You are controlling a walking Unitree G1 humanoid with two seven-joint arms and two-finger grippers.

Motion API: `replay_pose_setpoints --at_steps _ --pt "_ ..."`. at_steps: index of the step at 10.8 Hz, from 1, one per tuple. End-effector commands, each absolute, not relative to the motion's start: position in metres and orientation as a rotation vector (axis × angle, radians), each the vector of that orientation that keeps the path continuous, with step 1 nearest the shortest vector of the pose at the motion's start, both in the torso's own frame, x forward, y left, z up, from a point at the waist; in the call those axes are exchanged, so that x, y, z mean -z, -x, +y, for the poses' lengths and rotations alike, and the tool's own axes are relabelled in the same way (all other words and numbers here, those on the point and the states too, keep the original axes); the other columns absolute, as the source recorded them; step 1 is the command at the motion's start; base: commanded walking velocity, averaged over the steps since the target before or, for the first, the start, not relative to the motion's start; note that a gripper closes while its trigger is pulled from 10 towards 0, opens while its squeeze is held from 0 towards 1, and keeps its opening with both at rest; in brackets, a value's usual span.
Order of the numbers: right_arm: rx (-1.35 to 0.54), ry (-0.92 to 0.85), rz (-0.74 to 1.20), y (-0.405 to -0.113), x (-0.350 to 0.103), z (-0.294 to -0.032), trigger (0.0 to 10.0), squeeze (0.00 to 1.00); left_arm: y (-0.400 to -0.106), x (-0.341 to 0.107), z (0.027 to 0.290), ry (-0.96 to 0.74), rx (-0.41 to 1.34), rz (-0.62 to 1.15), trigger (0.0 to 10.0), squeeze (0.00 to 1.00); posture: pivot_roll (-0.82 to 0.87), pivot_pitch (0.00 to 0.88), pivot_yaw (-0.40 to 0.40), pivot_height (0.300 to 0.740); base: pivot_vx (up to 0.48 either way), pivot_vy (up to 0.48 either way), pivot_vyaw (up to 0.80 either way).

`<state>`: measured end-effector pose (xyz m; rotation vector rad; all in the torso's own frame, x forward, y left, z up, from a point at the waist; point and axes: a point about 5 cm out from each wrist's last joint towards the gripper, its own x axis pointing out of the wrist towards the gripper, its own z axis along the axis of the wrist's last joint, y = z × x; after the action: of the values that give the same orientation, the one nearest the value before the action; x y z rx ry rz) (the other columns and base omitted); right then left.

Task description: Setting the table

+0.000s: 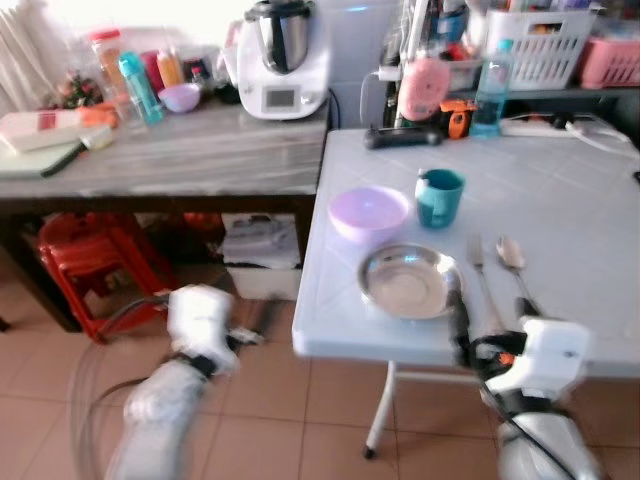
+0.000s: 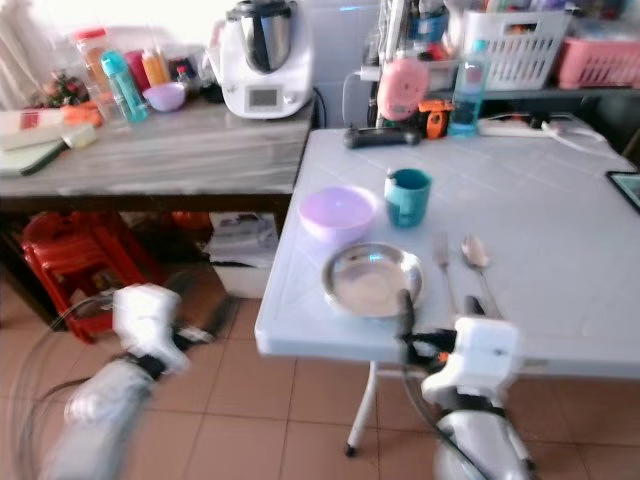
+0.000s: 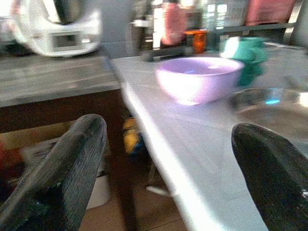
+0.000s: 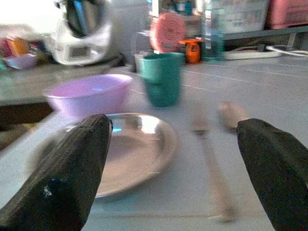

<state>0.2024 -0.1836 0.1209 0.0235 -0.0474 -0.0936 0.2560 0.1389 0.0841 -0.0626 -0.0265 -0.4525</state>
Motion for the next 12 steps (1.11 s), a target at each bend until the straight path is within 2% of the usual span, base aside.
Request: replay_pose_setpoints --at_steps 1,3,5,10,12 --pt "0.07 -0.039 -0.063 -0.205 -0.124 -0.176 10.0 0.0 -0.256 -0.083 0.153 0.033 0.42 -0.014 10.0 0.0 0.0 0.0 0.086 0.74 0.315 0.0 0.0" --pt "0.066 -0.034 -0.057 -0.202 -0.122 -0.176 10.0 0.0 -0.254 -0.081 0.152 0.031 0.426 -0.008 10.0 0.0 0.0 0.0 0.08 0.74 0.289 0.0 0.0" --pt "0.069 -0.035 -0.057 -0.203 -0.122 -0.176 10.0 0.0 -0.253 -0.082 0.152 0.07 0.436 -0.022 10.0 0.0 0.0 0.0 0.083 0.74 0.0 0.0 0.0" --pt "0.114 -0.033 -0.006 -0.194 -0.116 -0.186 10.0 0.0 -0.242 -0.081 0.15 0.122 0.622 -0.005 10.0 0.0 -0.02 0.007 0.086 0.74 0.0 0.0 0.0" --pt "0.157 -0.034 0.037 -0.187 -0.109 -0.195 10.0 0.0 -0.235 -0.084 0.15 0.088 0.741 0.003 10.0 0.0 -0.03 0.02 0.082 0.74 0.0 0.0 0.0"
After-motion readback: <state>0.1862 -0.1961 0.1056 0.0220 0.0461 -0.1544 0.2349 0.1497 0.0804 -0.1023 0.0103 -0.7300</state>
